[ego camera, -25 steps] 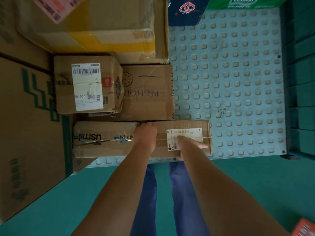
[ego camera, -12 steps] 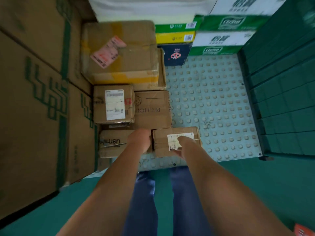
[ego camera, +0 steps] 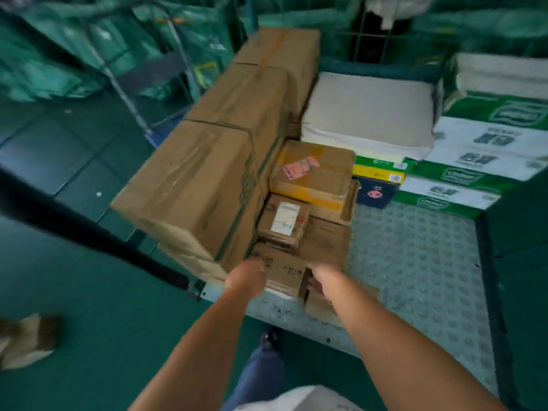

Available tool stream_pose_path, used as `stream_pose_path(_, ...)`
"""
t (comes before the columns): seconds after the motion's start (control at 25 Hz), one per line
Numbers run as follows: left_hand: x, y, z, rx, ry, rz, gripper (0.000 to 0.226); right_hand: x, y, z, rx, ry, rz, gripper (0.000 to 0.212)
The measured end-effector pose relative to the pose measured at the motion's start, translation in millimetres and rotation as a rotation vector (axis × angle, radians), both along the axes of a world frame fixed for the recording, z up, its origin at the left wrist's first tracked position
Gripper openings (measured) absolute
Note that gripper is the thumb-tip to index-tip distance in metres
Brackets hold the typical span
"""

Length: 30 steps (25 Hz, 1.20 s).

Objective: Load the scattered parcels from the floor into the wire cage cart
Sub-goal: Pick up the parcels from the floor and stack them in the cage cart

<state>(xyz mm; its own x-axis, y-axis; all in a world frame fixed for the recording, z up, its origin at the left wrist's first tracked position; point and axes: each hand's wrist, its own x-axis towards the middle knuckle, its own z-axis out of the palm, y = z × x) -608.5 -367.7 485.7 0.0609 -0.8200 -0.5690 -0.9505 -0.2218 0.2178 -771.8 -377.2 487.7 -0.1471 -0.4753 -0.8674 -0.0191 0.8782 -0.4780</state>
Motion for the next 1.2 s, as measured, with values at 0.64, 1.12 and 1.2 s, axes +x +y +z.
stream_pose_path(0.64,231.5,309.7,54.6,-0.185,-0.010,1.140,0.025,291.8,147.0,51.8,-0.183,0.083,0.979,0.020)
stream_pose_path(1.12,482.9,423.2,25.9,-0.178,0.029,1.289,0.031,566.3,255.7,45.5,-0.172,0.116,1.193,0.017)
stream_pose_path(1.2,529.8,417.5,22.8,-0.179,0.023,1.284,0.032,615.4,250.4,38.6,-0.172,0.118,1.195,0.017)
